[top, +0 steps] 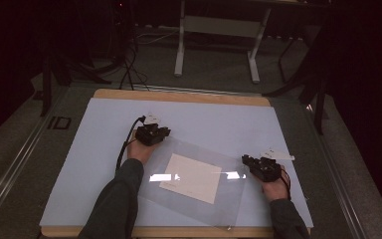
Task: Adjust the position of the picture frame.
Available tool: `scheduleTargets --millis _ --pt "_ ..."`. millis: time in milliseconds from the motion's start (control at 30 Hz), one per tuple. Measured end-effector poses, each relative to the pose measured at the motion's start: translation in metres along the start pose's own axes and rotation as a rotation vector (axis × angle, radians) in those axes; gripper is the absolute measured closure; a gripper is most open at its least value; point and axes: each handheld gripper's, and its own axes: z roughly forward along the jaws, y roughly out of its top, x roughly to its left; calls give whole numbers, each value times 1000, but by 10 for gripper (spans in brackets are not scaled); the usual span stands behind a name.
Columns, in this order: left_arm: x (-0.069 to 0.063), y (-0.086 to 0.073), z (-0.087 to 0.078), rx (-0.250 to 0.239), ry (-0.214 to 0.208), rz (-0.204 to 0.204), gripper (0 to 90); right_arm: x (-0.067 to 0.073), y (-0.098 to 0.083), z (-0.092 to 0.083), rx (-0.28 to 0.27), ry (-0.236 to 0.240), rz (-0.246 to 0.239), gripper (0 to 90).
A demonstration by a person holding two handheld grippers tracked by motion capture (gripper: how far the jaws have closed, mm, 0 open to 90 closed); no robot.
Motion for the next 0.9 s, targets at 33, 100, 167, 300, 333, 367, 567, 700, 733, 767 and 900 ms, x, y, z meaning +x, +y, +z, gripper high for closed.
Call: scheduleTargets --millis 33,100,167,300,333,367,567,700,733,767,900 --pt "0 0 0 2 2 2 792 0 0 0 7 -3 2 814" --pt "0 0 0 8 3 6 804 -1 -2 0 8 -4 6 795" --pt "1 0 0 10 0 5 812 -2 -2 1 7 -1 22 797" --pt "1 1 0 14 -4 7 826 0 -1 3 13 3 26 831" --pt "1 1 0 18 0 13 830 -1 -1 3 13 5 28 832" --pt "0 1 0 21 4 18 833 -1 0 3 12 7 28 833" --pt "2 2 -1 29 -7 -7 837 -5 1 3 18 32 72 831" --pt "3 3 -3 48 -25 -17 837 -6 2 4 23 37 82 831" --pt "4 3 -4 56 -34 -19 836 -7 3 4 21 41 97 829" --pt "4 4 -5 64 -41 -16 836 -7 3 4 21 41 97 829" --pt "5 5 -9 59 -44 -19 835 -9 6 5 11 37 100 827"
